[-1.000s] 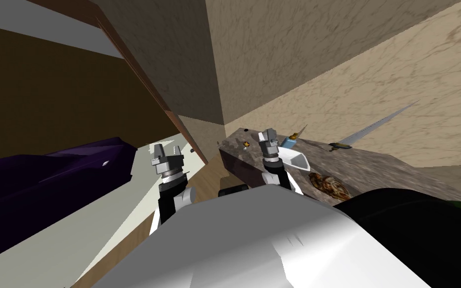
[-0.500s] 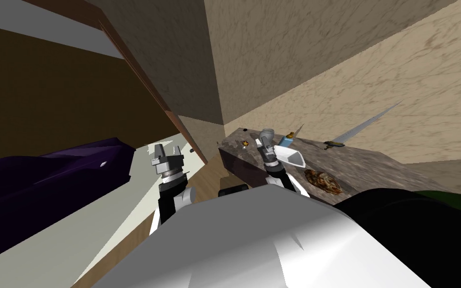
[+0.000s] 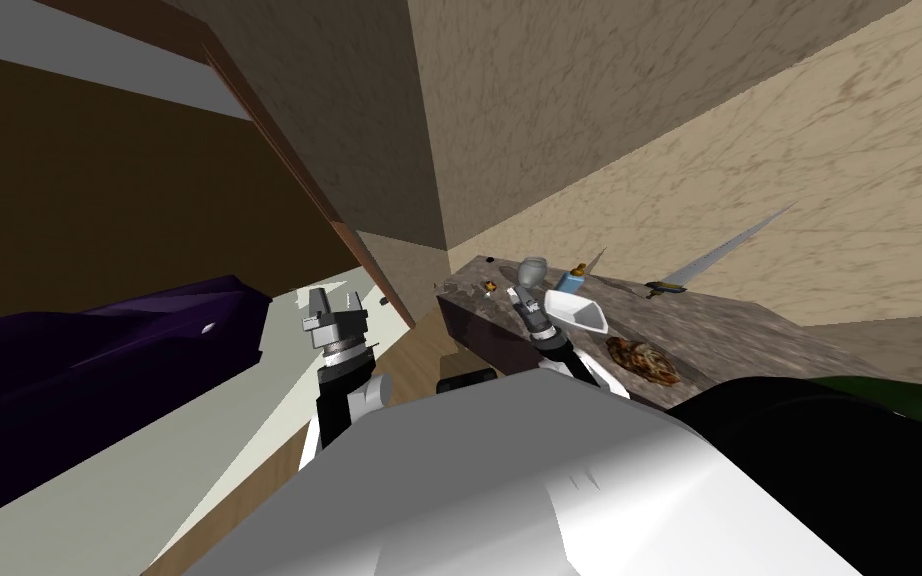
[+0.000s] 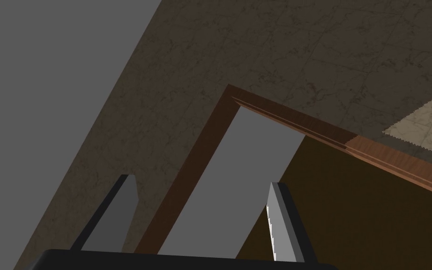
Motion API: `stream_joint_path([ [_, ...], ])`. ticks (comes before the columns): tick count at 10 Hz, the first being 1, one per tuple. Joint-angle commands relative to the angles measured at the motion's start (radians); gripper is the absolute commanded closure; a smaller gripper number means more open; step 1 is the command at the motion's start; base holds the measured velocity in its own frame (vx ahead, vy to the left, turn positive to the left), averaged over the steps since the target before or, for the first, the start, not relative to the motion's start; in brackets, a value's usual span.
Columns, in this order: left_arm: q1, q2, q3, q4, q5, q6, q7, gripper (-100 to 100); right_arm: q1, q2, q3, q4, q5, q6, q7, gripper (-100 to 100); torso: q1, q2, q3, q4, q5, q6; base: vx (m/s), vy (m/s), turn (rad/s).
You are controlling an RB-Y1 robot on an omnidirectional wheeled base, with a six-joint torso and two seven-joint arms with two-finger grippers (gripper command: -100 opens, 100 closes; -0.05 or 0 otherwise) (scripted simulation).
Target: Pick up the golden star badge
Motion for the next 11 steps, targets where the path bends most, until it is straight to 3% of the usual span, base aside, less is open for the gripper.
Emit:
stream_joint_path([
  [1, 0.000, 0.000, 0.000, 0.000, 0.000, 0.000, 0.000, 0, 0.011, -0.030, -0.001, 0.013, -0.002, -0.009, -0.002, -100, 0.000, 0.000, 0.000, 0.000, 0.000, 0.000, -0.007, 0.000, 0.004],
  [3, 0.000, 0.000, 0.000, 0.000, 0.000, 0.000, 0.000, 0, 0.037, -0.101, 0.010, 0.066, 0.000, -0.023, -0.002, -100, 0.000, 0.000, 0.000, 0.000, 0.000, 0.000, -0.005, 0.002, 0.022],
  [8, 0.000, 0.000, 0.000, 0.000, 0.000, 0.000, 0.000, 0, 0.060, -0.230, 0.021, 0.126, 0.006, -0.032, 0.000, -100, 0.000, -0.001, -0.001, 0.000, 0.000, 0.000, 0.003, 0.002, 0.026],
  [11, 0.000, 0.000, 0.000, 0.000, 0.000, 0.000, 0.000, 0, 0.079, -0.318, 0.033, 0.192, 0.018, -0.038, 0.003, -100, 0.000, -0.002, -0.001, 0.000, 0.000, 0.000, 0.011, 0.008, 0.050],
])
